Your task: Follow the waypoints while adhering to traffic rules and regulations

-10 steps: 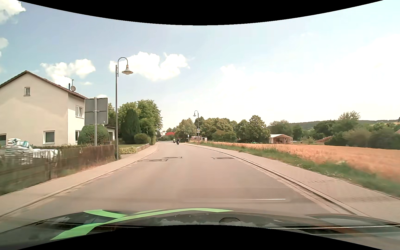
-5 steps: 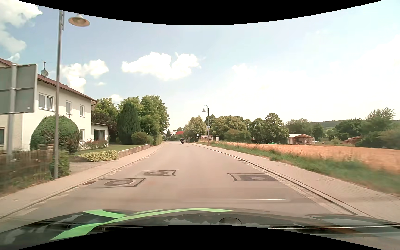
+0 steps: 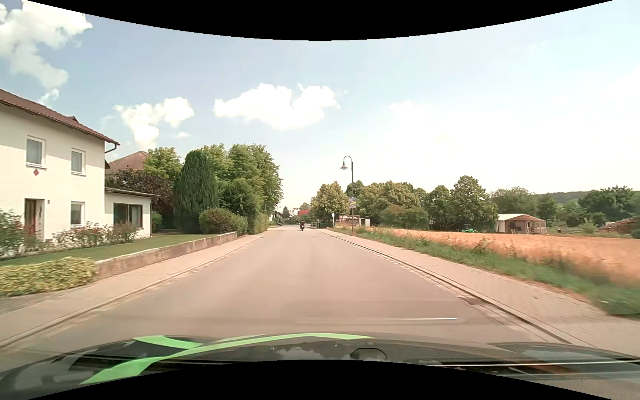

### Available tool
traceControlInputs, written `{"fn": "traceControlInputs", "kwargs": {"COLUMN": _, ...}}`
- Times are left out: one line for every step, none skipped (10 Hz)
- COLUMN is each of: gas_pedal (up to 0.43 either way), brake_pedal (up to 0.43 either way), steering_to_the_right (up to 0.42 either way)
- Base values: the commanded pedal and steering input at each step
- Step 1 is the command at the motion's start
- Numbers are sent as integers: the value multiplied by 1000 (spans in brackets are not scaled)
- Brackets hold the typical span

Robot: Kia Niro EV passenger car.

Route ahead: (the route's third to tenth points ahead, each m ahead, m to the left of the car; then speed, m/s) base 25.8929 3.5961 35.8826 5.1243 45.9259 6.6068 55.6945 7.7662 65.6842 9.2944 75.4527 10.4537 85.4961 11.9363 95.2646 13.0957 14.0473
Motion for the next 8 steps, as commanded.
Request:
{"fn": "traceControlInputs", "kwargs": {"gas_pedal": 209, "brake_pedal": 0, "steering_to_the_right": -39}}
{"fn": "traceControlInputs", "kwargs": {"gas_pedal": 197, "brake_pedal": 0, "steering_to_the_right": -38}}
{"fn": "traceControlInputs", "kwargs": {"gas_pedal": 177, "brake_pedal": 0, "steering_to_the_right": -37}}
{"fn": "traceControlInputs", "kwargs": {"gas_pedal": 150, "brake_pedal": 0, "steering_to_the_right": -35}}
{"fn": "traceControlInputs", "kwargs": {"gas_pedal": 130, "brake_pedal": 0, "steering_to_the_right": -33}}
{"fn": "traceControlInputs", "kwargs": {"gas_pedal": 87, "brake_pedal": 0, "steering_to_the_right": -30}}
{"fn": "traceControlInputs", "kwargs": {"gas_pedal": 39, "brake_pedal": 0, "steering_to_the_right": -26}}
{"fn": "traceControlInputs", "kwargs": {"gas_pedal": 39, "brake_pedal": 0, "steering_to_the_right": -22}}
